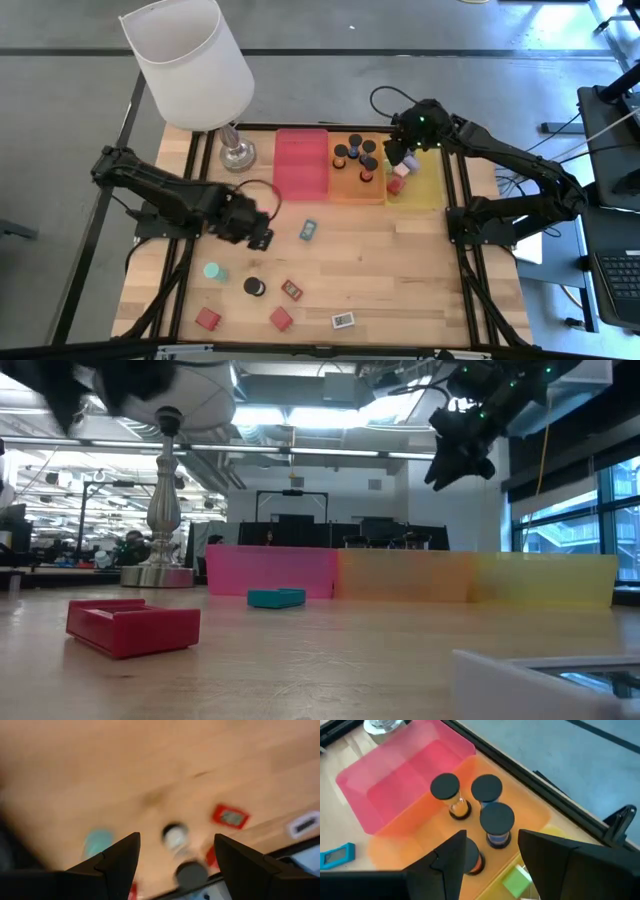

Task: Pick & Place Office items
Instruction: Put the light blue hourglass into the orange bin

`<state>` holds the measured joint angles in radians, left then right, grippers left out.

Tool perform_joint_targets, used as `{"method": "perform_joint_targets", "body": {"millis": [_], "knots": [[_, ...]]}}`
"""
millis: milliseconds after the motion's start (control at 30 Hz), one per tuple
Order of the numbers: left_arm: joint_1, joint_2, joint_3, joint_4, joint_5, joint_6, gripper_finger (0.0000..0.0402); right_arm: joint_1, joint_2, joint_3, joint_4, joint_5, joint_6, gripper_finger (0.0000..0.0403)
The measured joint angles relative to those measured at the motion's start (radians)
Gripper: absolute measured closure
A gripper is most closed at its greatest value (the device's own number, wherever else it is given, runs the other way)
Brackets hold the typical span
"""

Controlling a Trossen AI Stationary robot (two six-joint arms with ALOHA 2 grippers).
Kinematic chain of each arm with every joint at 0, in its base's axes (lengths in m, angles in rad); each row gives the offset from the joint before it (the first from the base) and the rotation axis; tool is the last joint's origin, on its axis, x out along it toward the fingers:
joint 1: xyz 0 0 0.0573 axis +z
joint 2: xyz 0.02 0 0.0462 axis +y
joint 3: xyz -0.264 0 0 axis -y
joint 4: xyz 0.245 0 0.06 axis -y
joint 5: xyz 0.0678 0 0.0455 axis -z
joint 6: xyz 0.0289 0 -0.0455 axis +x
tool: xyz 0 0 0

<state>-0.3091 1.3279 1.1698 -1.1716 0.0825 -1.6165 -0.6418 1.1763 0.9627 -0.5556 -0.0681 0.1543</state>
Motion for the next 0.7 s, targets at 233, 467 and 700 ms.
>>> {"method": "perform_joint_targets", "body": {"millis": [233,467,700], "knots": [[-0.198,-0.027,0.000,-0.078,0.006,-0.372,0.0151,0.000,0.000,0.004,-0.002,-0.003,-0.002,0.0220],[-0.334,0.010,0.000,-0.165,0.002,-0.595,0.0150,0.000,0.000,0.004,0.002,-0.003,-0.010,0.0220],[-0.381,0.051,0.000,-0.195,0.002,-0.651,0.0150,0.000,0.000,0.004,0.012,-0.003,-0.013,0.0220]]}}
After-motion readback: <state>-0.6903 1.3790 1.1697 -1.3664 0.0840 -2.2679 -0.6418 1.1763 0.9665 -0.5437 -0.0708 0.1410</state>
